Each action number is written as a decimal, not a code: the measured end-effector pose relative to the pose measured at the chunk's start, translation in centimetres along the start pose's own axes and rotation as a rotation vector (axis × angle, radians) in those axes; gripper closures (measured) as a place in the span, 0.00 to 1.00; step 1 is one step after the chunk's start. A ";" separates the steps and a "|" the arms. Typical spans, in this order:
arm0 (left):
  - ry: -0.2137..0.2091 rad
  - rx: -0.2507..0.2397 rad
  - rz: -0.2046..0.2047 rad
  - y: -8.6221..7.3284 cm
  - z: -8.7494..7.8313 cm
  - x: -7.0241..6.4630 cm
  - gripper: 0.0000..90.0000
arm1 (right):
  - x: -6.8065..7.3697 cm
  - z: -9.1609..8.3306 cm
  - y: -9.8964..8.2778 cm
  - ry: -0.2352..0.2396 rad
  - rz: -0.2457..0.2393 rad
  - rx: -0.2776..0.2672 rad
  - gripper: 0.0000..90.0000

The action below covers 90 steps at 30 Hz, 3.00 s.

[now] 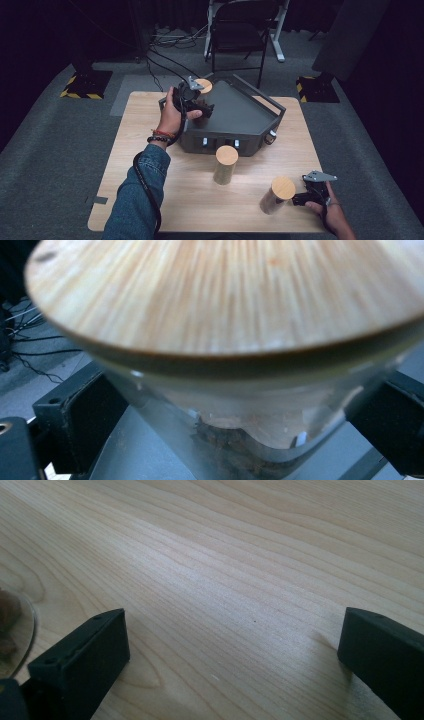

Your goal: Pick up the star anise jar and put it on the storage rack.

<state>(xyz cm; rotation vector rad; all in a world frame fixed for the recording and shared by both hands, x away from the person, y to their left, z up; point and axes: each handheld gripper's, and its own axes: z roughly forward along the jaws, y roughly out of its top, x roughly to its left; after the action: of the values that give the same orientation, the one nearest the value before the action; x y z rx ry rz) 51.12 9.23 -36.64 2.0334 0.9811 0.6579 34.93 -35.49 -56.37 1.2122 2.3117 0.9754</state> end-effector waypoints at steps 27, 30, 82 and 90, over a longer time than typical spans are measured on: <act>0.043 -0.056 0.090 0.0 -3.3 -0.7 0.02 | 0.0 0.0 0.0 0.000 0.000 0.000 0.00; 0.042 -0.071 0.096 -0.3 -3.7 -0.9 0.02 | 0.0 0.0 0.0 0.000 0.000 0.000 0.00; 0.052 -0.031 0.230 -9.0 -5.3 -3.7 0.02 | 0.0 0.0 0.0 -0.001 0.000 0.000 0.00; 0.044 0.005 0.237 -10.9 -4.9 -4.1 0.02 | 0.0 0.0 0.0 -0.001 0.000 0.000 0.00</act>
<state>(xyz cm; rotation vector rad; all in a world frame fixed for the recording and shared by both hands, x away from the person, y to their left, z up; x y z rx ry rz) 40.80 12.35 -43.17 2.1676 0.7724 0.8282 34.90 -35.50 -56.37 1.2120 2.3108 0.9746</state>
